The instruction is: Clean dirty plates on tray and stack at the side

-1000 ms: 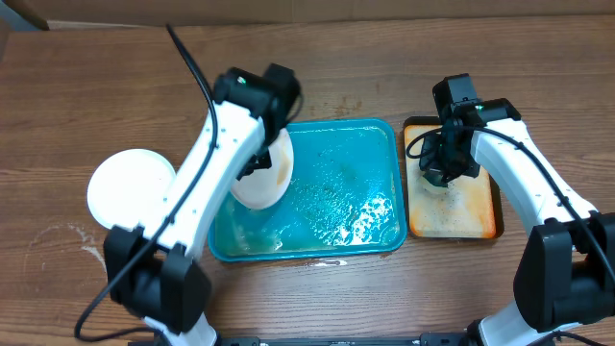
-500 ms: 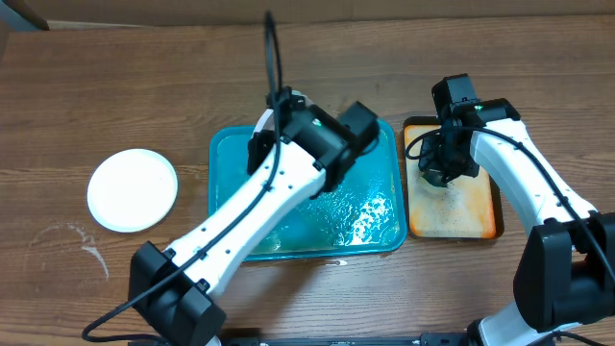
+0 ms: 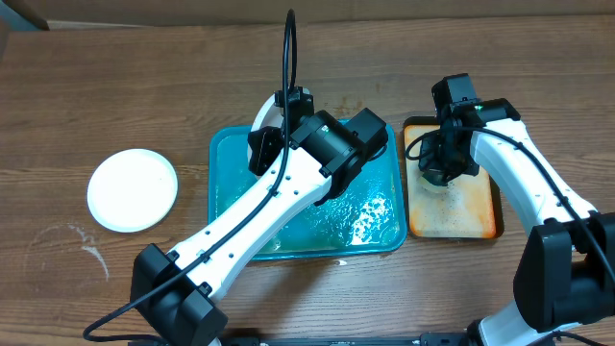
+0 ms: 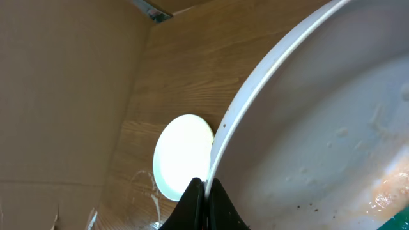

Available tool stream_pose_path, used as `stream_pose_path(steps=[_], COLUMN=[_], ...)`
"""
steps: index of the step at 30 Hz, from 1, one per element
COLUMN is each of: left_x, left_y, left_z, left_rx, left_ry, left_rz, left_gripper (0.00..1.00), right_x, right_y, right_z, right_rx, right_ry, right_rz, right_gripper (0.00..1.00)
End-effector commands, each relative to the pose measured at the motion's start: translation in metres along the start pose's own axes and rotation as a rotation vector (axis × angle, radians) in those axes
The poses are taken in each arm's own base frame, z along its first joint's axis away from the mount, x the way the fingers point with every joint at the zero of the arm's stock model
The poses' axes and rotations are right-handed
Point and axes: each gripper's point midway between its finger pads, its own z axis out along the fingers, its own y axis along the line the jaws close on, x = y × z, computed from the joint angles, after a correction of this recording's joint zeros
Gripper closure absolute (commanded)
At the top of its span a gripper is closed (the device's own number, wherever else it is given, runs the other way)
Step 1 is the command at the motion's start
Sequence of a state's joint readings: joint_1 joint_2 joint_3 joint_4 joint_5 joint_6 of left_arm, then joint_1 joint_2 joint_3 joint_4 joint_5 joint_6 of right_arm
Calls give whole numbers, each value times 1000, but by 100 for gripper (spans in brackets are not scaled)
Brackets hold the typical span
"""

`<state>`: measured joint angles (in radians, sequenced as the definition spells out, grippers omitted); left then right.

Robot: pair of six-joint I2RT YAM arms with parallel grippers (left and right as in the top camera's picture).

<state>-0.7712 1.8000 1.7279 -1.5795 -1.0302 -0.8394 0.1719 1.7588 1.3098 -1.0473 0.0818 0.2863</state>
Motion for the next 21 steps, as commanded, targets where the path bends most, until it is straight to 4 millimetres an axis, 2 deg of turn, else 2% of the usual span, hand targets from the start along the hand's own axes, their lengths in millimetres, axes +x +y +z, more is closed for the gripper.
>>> stream_pose_path(steps=[1, 10, 16, 21], left_x=[-7, 1, 18, 33], left_y=[5, 3, 10, 22], left_z=[-1, 4, 29, 53], left_rx=[-26, -1, 28, 58], left_ry=[-35, 24, 187, 345], left_rz=[-39, -44, -101, -196], left_gripper=[96, 96, 96, 96], right_x=[-10, -24, -31, -28], right_y=[3, -2, -4, -4], right_z=[-12, -13, -8, 10], right_rx=[-14, -19, -20, -17], right_ry=[-48, -92, -114, -99], right_rz=[-26, -105, -204, -213], right_gripper=[96, 96, 96, 96])
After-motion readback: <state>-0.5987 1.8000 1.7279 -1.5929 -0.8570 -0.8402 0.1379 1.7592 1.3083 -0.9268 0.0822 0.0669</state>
